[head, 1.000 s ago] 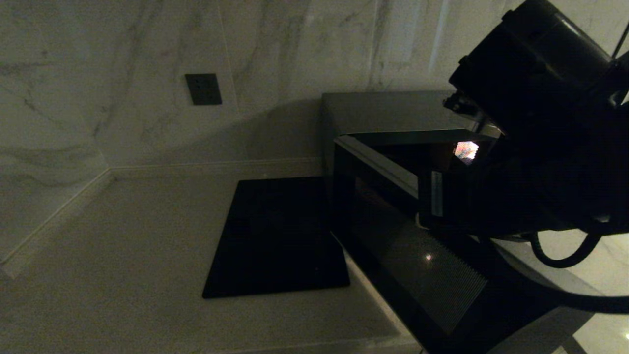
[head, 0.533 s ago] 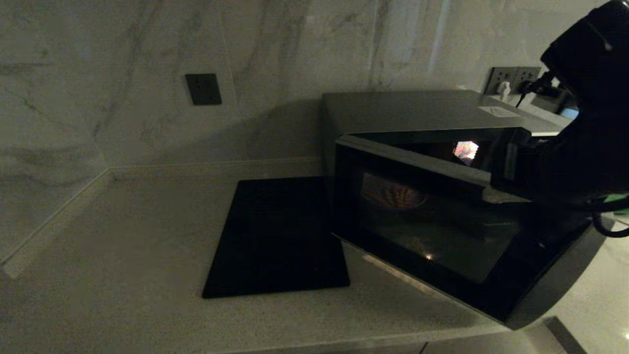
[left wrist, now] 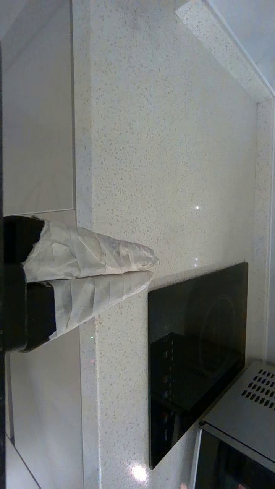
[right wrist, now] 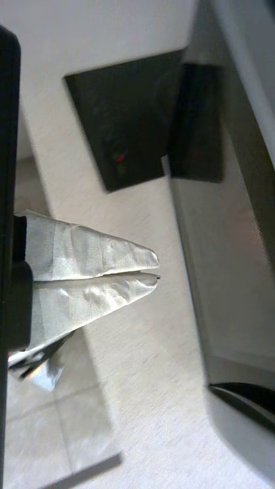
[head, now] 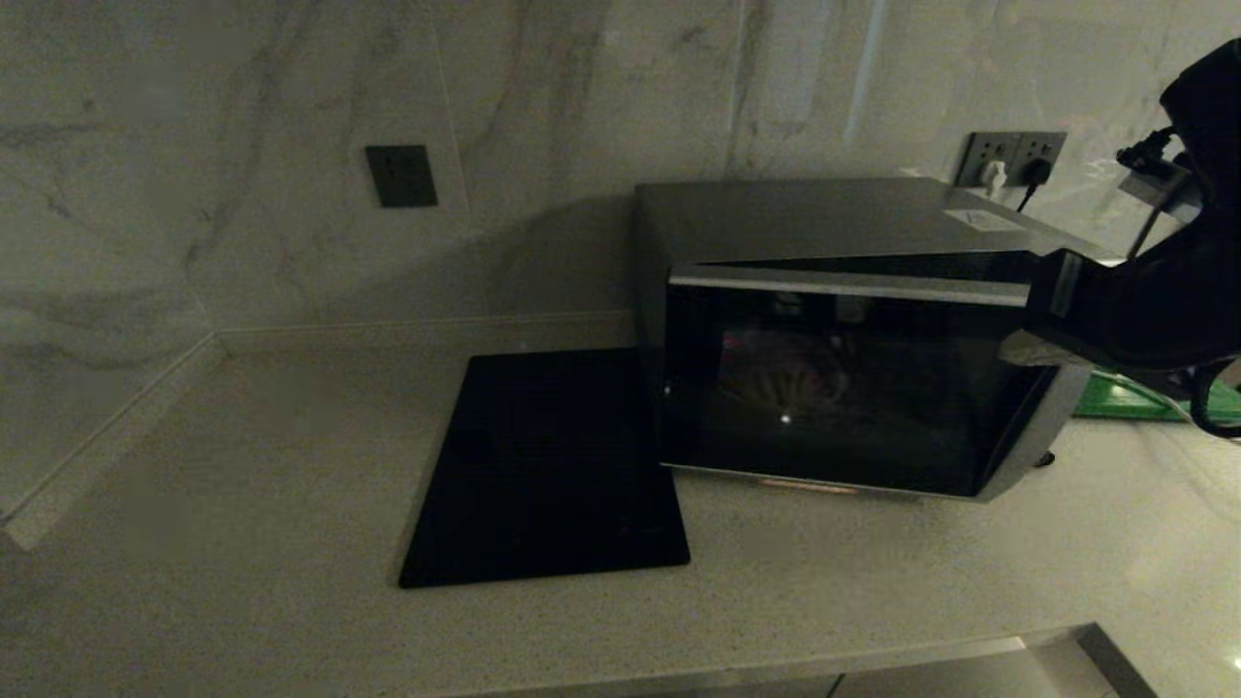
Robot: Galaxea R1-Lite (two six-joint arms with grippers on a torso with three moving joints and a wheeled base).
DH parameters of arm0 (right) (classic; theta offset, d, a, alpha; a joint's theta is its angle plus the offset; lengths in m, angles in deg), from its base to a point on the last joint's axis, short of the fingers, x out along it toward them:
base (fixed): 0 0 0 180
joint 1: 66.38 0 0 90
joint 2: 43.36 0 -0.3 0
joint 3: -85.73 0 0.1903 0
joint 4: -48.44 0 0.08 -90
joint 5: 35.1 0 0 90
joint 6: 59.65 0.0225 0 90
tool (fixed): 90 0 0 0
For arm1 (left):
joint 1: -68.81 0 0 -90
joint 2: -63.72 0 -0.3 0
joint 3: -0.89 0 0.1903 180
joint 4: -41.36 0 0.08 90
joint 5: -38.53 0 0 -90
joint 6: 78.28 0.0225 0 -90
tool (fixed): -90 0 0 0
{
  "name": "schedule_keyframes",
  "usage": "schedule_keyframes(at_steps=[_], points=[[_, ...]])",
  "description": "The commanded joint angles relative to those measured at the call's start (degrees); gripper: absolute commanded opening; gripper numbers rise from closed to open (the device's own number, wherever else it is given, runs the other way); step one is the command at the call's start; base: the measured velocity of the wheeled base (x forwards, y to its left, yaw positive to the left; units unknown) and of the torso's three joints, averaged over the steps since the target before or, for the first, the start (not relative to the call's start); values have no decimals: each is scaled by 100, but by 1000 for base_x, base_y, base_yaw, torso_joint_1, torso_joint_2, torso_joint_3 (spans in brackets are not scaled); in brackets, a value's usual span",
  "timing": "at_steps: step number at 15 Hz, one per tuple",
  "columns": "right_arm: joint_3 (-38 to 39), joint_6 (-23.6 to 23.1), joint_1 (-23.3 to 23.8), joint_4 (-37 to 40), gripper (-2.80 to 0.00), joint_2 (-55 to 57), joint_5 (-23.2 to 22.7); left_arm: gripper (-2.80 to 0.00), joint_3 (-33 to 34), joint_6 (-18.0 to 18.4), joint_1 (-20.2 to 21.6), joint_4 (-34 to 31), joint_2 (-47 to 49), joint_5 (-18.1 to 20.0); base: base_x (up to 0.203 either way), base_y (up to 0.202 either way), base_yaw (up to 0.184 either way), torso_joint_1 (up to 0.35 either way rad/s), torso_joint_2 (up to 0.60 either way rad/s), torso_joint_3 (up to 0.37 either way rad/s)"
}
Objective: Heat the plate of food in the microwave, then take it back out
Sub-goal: Close the microwave oven
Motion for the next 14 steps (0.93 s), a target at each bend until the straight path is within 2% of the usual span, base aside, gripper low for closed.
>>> schedule_keyframes(at_steps=[1,5,12,14], points=[[-20,-30,297,-340,-280,397,-141,-280,0,-3,1,2,-1,-10,0,0,0,0,0,0],[-190,-227,704,-1171,-280,1099,-219,-280,0,-3,1,2,-1,-2,0,0,0,0,0,0],[-320,-201,1128,-1739,-280,1397,-342,-280,0,-3,1,2,-1,-1,0,0,0,0,0,0],[-263,-155,1188,-1905,-280,1325,-570,-280,0,-3,1,2,-1,-6,0,0,0,0,0,0]])
